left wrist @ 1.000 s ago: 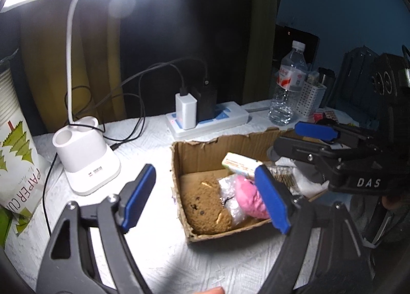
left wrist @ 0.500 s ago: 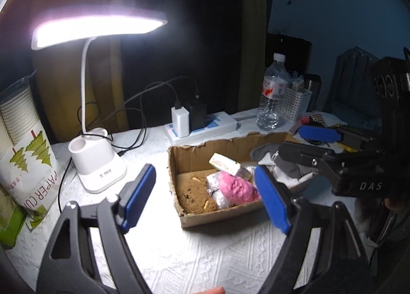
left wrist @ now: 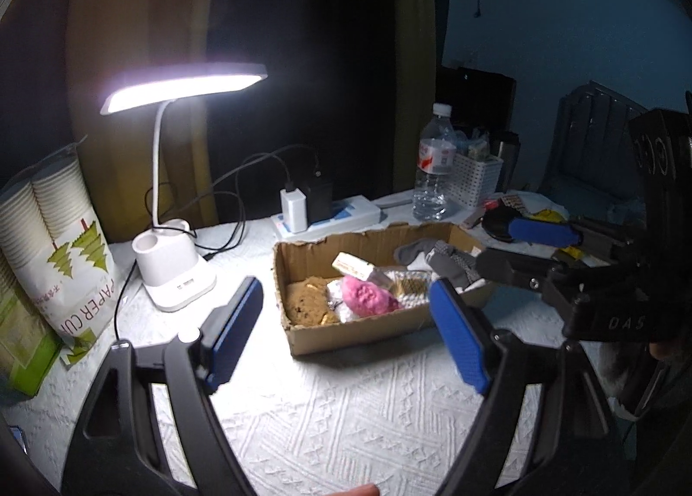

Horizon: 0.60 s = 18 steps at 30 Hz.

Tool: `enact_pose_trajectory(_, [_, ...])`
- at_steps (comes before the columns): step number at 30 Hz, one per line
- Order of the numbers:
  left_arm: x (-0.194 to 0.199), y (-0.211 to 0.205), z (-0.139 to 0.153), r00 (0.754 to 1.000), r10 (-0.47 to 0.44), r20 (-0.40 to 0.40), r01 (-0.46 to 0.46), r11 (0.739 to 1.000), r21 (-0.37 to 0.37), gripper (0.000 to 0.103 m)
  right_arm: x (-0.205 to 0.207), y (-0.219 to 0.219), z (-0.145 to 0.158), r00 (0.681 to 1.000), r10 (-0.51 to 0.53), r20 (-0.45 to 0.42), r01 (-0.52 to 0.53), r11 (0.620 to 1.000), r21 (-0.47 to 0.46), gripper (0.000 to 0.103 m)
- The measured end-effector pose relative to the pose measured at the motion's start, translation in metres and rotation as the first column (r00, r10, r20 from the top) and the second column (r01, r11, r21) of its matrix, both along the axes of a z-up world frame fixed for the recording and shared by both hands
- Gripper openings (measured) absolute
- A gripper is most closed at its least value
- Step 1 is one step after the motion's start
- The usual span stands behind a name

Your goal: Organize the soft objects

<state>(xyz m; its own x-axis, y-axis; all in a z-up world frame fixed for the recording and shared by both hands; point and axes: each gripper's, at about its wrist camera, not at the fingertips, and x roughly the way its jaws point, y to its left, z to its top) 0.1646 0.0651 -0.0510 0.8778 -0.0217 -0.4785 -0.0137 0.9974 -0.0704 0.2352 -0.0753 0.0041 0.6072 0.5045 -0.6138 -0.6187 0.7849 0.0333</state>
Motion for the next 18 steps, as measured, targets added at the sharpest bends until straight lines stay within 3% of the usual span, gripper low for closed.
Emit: enact_pose_trajectory(18, [-0.061,-0.039,0.030,0.997,-0.009,0.078,0.009,1.000,0.005,0.084,-0.062,-0.041,0.032,0.997,-0.025,0.073,0.023,0.999,0.028,0.073])
